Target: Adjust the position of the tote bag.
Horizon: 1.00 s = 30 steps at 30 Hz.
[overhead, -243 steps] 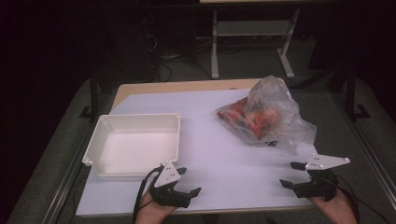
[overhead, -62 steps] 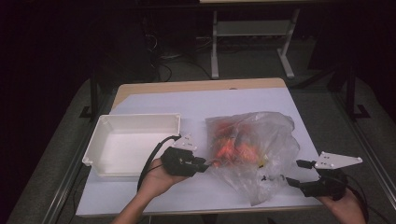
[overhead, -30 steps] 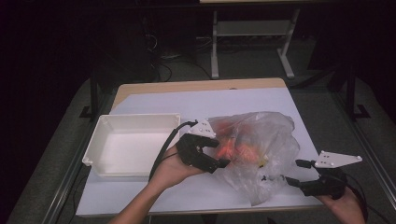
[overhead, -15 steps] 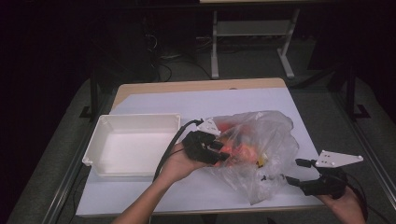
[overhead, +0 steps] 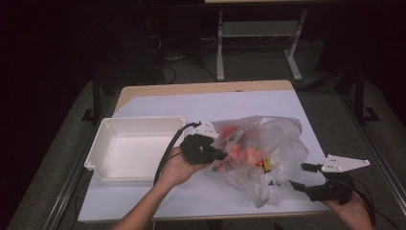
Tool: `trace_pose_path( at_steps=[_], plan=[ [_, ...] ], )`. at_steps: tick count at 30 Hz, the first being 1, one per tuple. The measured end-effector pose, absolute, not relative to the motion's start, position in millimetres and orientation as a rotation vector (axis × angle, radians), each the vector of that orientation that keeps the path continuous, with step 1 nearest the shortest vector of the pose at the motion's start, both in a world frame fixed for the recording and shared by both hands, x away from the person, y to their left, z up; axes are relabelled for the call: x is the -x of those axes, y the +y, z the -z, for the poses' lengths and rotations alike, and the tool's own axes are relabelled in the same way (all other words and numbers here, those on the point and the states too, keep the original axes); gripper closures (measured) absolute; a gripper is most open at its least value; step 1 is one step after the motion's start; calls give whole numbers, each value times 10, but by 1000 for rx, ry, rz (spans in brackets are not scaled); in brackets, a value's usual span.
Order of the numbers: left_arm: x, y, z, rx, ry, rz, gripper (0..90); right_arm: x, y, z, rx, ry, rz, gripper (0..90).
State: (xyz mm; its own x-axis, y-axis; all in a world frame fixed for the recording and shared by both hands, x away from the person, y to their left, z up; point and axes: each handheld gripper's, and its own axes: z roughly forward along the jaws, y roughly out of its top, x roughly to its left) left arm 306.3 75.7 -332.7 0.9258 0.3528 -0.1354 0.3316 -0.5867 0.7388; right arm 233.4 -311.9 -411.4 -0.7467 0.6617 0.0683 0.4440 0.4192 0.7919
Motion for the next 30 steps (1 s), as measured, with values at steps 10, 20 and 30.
trace_pose_path(
  at_steps=[10, 20, 30],
  plan=[
    [-3050, 1050, 3406, -2219, 543, -30, 899, -2363, -3057, 4148, -959, 2443, -1216, 235],
    [-3020, 1222, 3556, -2244, 586, -29, 899, -2383, -2998, 4178, -955, 2462, -1204, 238],
    [-2985, 1202, 3735, -2301, 584, -14, 899, -2386, -3002, 4188, -953, 2475, -1199, 239]
  ],
)
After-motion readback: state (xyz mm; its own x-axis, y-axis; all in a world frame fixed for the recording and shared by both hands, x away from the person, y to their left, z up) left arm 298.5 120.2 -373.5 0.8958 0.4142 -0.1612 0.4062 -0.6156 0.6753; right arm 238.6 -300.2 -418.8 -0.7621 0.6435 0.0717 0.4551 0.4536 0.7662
